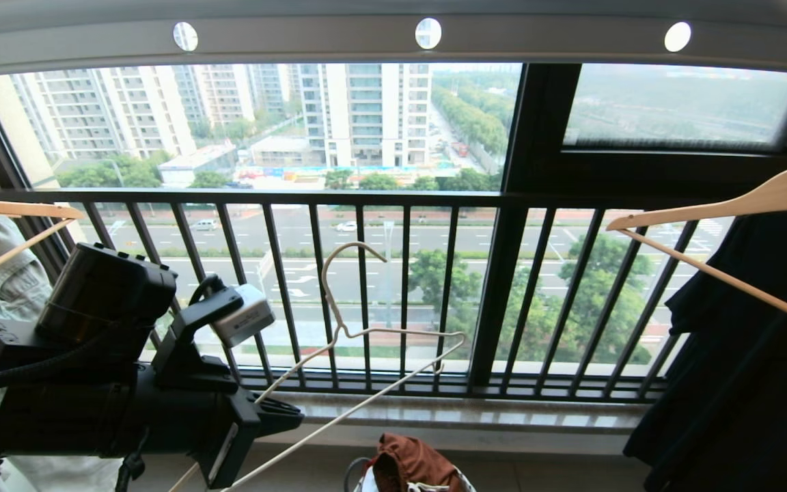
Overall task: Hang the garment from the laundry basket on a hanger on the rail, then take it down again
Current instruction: Pick up the clothes rack on the clothesline, then pick up clothes from the basket
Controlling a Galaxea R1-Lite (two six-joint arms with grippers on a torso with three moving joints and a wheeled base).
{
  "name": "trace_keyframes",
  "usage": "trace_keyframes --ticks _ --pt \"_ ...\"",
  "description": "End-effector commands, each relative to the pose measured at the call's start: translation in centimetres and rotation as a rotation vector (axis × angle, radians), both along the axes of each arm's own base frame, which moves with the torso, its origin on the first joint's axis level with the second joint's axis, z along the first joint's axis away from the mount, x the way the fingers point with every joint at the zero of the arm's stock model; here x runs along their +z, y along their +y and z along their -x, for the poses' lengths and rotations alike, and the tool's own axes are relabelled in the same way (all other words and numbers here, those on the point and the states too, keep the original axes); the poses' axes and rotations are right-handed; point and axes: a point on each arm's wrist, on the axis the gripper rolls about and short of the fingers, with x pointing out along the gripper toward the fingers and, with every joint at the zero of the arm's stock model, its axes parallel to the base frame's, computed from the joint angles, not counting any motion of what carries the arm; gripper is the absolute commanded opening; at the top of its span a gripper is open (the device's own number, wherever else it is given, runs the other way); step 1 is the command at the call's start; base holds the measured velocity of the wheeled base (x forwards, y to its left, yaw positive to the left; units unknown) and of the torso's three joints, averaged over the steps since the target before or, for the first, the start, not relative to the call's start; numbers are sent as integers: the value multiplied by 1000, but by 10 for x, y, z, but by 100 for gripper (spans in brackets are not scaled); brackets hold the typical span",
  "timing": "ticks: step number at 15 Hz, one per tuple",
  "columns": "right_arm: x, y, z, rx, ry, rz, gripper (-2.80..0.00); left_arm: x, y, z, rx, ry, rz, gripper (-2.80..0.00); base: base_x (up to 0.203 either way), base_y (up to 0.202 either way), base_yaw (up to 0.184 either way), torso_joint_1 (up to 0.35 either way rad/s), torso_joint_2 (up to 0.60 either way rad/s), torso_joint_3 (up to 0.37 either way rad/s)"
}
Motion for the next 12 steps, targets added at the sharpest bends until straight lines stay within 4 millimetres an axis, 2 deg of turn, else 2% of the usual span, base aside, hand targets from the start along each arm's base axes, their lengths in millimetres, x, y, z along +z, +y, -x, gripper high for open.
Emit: trace_keyframes --ticks 1,12 --pt "0 0 0 0 1 1 -280 0 0 0 -2 0 1 -280 0 0 0 0 0 0" --pt "0 0 0 -1 1 -2 -280 0 0 0 -2 -2 2 -280 0 0 0 -121 266 142"
